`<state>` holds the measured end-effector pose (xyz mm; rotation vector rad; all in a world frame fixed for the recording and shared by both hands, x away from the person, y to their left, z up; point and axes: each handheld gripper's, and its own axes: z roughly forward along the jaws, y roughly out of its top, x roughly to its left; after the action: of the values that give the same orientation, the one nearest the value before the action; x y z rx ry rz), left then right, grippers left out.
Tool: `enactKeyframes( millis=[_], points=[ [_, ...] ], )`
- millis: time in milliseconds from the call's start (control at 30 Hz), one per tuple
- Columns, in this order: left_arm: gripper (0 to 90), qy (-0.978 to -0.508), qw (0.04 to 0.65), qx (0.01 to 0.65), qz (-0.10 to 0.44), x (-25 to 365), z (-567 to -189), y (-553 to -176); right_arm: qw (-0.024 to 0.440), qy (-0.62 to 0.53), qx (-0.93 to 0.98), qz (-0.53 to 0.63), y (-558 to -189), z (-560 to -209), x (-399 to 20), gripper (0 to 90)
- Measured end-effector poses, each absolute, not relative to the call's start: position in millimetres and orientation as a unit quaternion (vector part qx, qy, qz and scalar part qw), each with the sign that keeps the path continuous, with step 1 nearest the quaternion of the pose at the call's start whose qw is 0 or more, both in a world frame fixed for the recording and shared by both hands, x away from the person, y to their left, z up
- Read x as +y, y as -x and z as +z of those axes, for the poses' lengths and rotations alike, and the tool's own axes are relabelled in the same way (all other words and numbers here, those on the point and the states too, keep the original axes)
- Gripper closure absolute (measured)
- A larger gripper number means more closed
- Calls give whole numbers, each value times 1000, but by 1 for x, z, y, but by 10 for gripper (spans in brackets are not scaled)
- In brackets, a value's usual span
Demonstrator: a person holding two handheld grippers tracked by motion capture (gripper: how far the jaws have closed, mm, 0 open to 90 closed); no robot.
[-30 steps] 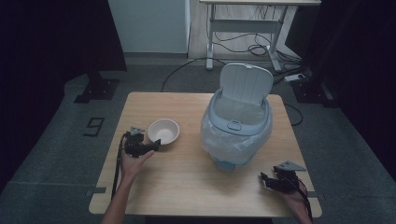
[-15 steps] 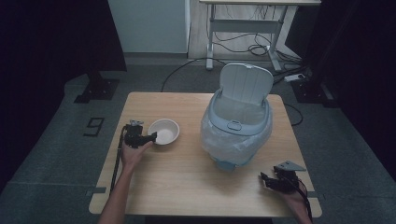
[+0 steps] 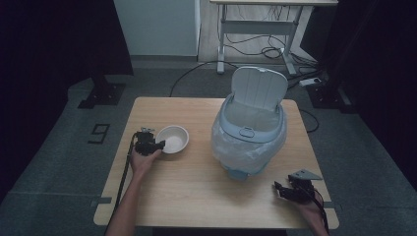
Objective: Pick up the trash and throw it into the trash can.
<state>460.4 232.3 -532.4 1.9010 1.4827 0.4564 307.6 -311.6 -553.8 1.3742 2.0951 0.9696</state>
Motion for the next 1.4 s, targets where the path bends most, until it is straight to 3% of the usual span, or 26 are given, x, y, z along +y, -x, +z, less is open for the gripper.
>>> enactKeyframes(
  millis=[167,433,1400],
  points=[
    [716,-732,349,560,168,233,-531,-456,226,-499,760,351,-308,-554,-311,324],
    [805,-723,389,544,173,238,-510,-442,227,-499,759,350,-307,-554,-311,324],
    [823,-707,488,470,202,248,-418,-393,230,-508,753,349,-308,-554,-316,323]
  ],
)
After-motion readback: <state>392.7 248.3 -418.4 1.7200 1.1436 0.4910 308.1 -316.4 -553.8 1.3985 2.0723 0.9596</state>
